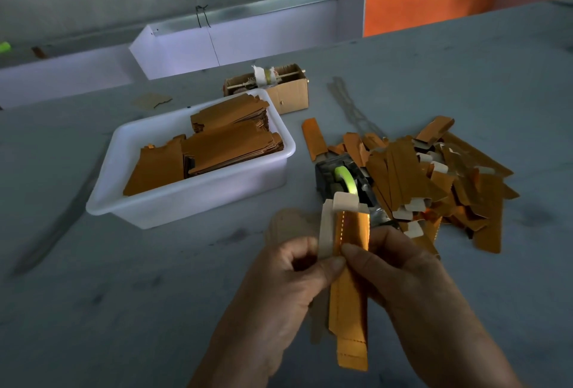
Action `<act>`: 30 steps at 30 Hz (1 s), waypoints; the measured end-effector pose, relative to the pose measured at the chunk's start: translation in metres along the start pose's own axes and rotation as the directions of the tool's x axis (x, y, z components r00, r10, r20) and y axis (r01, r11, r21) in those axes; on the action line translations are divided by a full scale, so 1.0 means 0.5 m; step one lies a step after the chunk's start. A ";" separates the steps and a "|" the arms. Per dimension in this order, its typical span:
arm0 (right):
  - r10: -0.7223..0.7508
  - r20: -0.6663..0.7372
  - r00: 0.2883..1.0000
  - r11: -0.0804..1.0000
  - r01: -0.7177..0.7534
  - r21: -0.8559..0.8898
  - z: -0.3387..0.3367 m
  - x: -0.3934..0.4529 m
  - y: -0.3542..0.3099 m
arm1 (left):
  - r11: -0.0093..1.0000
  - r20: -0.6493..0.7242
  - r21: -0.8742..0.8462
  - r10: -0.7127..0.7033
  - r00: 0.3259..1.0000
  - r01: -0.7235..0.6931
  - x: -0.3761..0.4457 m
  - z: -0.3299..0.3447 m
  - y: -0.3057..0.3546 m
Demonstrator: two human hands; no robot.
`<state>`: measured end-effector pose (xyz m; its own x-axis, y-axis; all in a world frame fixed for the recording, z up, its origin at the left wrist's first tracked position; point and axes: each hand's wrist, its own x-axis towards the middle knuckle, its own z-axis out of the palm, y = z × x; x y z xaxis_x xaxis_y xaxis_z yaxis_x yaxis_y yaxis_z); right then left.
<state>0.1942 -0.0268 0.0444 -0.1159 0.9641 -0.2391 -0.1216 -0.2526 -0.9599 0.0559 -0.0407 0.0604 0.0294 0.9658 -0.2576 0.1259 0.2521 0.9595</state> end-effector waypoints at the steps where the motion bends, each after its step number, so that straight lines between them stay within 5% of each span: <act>1: 0.009 -0.006 1.000 1.000 -0.009 0.018 -0.001 0.002 0.003 | 1.000 -0.066 0.005 0.000 0.998 0.000 0.002 0.002 -0.002; 9: 0.009 -0.061 0.998 0.999 -0.006 0.049 -0.001 0.010 0.010 | 0.994 -0.293 0.059 0.104 0.951 -0.090 0.008 0.018 -0.015; 11: -0.004 -0.071 0.998 0.998 0.008 0.056 0.000 0.010 0.010 | 0.966 -0.358 0.213 0.218 0.908 -0.148 0.002 0.033 -0.016; 12: -0.011 -0.080 0.997 0.997 0.016 0.069 0.002 0.010 0.010 | 0.901 -0.377 0.393 0.343 0.861 -0.187 -0.001 0.040 -0.016; 15: -0.025 -0.098 0.995 0.992 0.037 0.123 0.009 0.007 0.007 | 0.484 -0.200 0.862 0.597 0.777 -0.151 -0.010 0.072 -0.008; 17: -0.041 -0.098 0.994 0.991 0.053 0.121 0.011 0.004 0.004 | 0.291 -0.130 0.954 0.612 0.780 -0.069 -0.016 0.097 -0.012; 19: -0.048 -0.099 0.994 0.993 0.057 0.099 0.012 0.001 0.004 | 0.236 -0.093 0.971 0.538 0.838 -0.043 -0.017 0.106 -0.017; 21: -0.059 -0.110 0.992 0.998 0.060 0.009 0.014 -0.001 0.008 | 0.245 -0.083 0.969 0.473 0.877 -0.040 -0.018 0.109 -0.025; 24: -0.058 -0.147 0.987 0.995 0.046 -0.083 0.013 0.003 0.018 | 0.255 -0.076 0.964 0.519 0.851 -0.070 -0.020 0.104 -0.035; 27: -0.008 -0.145 0.989 0.999 0.001 -0.049 0.008 0.009 0.022 | 0.588 -0.209 0.791 0.519 0.829 -0.168 -0.020 0.074 -0.036; 30: -0.020 -0.091 0.996 0.999 0.018 -0.028 0.006 0.010 0.022 | 0.954 -0.353 0.297 0.157 0.922 -0.049 -0.008 0.043 -0.041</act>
<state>0.1895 -0.0248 0.0332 -0.0231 0.9725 -0.2317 -0.0959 -0.2329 -0.9678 0.0747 -0.0509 0.0394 -0.3036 0.9517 -0.0461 0.4131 0.1750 0.8937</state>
